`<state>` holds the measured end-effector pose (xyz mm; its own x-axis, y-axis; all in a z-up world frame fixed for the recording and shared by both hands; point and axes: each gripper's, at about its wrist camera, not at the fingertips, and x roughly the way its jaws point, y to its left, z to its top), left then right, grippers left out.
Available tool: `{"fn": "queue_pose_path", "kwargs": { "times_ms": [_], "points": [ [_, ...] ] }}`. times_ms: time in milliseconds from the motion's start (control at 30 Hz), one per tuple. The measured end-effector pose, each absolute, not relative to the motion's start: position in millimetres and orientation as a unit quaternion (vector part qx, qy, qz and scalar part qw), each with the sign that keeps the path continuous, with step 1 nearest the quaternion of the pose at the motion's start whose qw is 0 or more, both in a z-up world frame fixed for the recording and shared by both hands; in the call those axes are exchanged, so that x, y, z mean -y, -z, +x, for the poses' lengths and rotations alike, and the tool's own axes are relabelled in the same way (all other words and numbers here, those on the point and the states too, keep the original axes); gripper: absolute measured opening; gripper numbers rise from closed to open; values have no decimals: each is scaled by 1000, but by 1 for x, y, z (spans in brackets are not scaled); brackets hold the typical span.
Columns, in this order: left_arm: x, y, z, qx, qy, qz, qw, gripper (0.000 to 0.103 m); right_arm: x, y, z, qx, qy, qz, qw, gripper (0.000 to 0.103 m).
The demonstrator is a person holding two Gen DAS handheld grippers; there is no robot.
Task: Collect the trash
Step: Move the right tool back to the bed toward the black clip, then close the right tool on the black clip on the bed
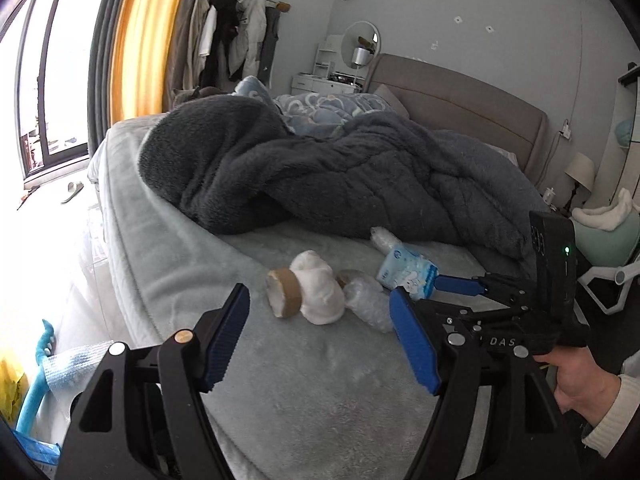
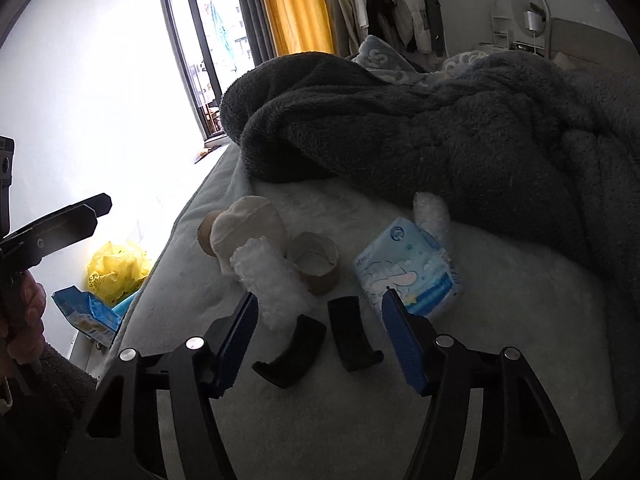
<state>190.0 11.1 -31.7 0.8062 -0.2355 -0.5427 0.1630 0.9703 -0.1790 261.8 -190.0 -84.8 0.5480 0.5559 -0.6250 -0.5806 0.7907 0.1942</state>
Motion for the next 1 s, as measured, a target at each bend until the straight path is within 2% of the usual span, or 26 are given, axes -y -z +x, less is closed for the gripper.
{"fn": "queue_pose_path", "kwargs": {
  "times_ms": [200, 833, 900, 1000],
  "points": [
    [8, 42, 194, -310, 124, -49, 941, 75, 202, 91, 265, -357, -319, -15, 878, 51],
    [49, 67, 207, -354, 174, -63, 917, 75, 205, 116, 265, -383, -333, -28, 861, 28],
    [56, 72, 209, -361, 178, -60, 914, 75, 205, 118, 266, -387, -333, -28, 859, 20],
    [65, 79, 212, -370, 182, -55, 909, 73, 206, 116, 264, -384, -337, -29, 859, 20]
  ]
}}
